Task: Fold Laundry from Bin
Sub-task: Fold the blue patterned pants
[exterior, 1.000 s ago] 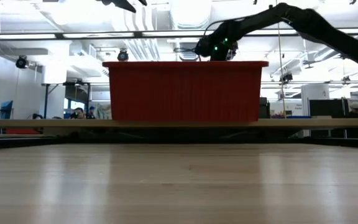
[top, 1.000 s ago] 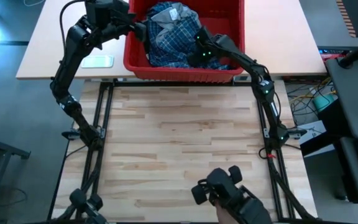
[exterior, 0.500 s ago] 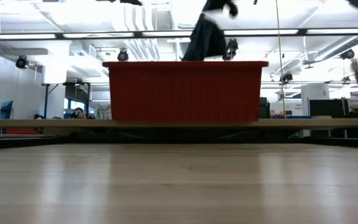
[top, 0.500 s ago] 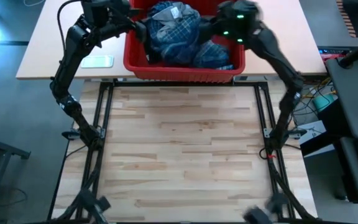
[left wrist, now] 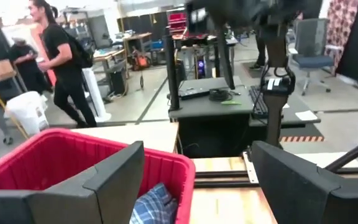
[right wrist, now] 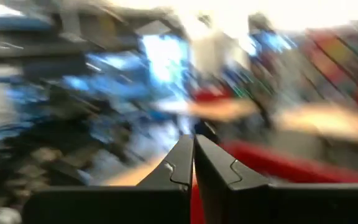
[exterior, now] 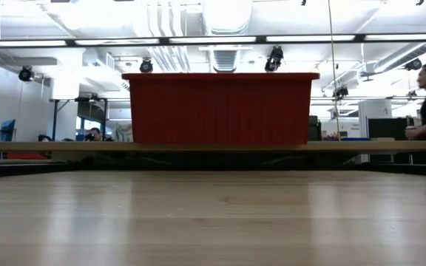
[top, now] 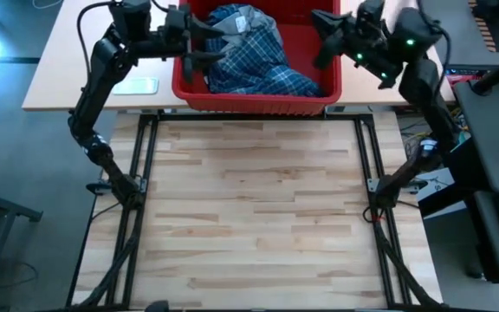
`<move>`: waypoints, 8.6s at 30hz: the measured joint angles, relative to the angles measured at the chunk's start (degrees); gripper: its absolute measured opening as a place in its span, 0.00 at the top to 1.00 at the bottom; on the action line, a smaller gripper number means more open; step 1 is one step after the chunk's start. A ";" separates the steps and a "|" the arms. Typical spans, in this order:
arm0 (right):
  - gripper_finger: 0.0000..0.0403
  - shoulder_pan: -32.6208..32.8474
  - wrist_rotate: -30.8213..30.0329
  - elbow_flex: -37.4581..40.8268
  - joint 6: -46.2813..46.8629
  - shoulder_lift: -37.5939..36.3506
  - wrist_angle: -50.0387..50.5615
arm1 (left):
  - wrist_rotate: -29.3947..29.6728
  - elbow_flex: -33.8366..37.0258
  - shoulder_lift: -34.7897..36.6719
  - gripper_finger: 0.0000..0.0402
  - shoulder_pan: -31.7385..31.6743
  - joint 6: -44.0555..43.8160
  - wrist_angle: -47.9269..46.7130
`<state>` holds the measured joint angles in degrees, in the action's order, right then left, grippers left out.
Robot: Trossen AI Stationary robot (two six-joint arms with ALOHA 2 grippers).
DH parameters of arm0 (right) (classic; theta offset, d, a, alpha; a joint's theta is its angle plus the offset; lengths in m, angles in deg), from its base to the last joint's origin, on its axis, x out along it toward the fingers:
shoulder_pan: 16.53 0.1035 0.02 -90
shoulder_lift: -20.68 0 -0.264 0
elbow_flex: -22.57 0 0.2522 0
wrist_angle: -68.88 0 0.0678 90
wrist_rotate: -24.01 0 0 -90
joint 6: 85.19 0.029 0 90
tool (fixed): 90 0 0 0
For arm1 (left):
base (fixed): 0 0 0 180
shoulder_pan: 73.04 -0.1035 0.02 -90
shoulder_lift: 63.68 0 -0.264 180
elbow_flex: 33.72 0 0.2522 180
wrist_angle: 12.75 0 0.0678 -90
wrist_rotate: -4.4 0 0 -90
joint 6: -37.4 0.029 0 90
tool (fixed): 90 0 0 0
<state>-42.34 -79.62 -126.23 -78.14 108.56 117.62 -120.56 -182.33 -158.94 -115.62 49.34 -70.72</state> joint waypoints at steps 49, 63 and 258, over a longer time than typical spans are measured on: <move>0.97 -17.05 16.60 0.15 27.75 32.11 9.71 | 34.42 -0.02 5.99 0.30 21.79 -5.43 -22.76; 0.98 5.33 23.23 0.00 12.20 2.63 -19.85 | 45.42 -0.02 8.02 0.30 21.70 -2.44 -18.74; 0.98 62.48 19.58 60.90 74.14 -10.02 39.18 | 63.81 90.48 6.10 0.30 26.16 -42.20 -1.76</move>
<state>20.14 -60.04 -65.33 -4.00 98.53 156.81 -56.75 -91.85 -152.84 -89.46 7.14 -72.48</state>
